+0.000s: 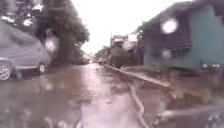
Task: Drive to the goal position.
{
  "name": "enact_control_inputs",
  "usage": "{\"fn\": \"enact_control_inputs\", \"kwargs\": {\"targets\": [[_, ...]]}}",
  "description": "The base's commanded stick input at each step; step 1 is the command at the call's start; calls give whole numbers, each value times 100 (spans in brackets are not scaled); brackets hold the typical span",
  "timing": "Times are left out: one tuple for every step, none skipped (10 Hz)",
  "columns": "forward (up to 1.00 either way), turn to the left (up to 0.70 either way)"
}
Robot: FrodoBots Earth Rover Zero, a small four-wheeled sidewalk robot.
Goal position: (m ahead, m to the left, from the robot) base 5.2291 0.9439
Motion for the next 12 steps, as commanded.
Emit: {"fn": "enact_control_inputs", "kwargs": {"targets": [[100,0],[100,0],[100,0],[100,0],[100,0],[100,0],[100,0],[100,0],[100,0],[100,0],[100,0],[100,0]]}}
